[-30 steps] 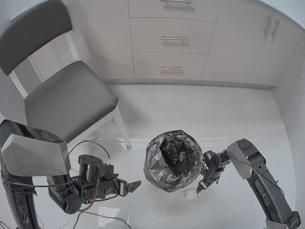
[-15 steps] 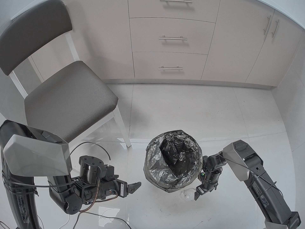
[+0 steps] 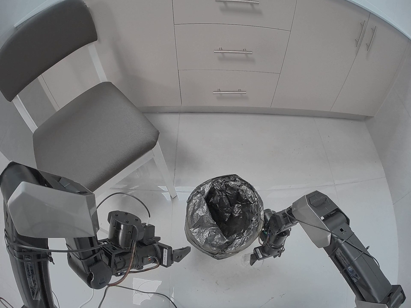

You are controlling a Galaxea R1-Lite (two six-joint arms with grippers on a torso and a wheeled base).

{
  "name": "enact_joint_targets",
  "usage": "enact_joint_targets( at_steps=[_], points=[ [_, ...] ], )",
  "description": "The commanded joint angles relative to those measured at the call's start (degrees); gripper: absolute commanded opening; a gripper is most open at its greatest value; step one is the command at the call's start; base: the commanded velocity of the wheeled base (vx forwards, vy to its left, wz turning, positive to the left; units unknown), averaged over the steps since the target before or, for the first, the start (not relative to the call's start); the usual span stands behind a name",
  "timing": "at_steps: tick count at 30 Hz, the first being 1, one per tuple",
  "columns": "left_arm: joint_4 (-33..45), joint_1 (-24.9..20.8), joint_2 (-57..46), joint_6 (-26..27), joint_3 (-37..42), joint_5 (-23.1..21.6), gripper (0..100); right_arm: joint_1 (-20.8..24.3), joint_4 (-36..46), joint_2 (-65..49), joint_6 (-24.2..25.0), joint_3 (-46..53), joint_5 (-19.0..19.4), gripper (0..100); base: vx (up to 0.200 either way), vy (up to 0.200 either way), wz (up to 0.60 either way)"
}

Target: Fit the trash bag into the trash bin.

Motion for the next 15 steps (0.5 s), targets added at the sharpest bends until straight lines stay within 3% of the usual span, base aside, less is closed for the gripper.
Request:
enact_joint_targets(
  at_steps=[1,15],
  points=[
    [-0.01,-0.06,0.33,-0.01,0.11,-0.08,100,1.09,-0.45,0.09,1.49,-0.01,-0.05,100,0.000,0.000,0.00],
    [-0.01,-0.06,0.59,0.07,0.11,-0.08,100,2.05,0.17,0.09,8.17,-0.01,1.00,100,0.000,0.000,0.00]
  ],
)
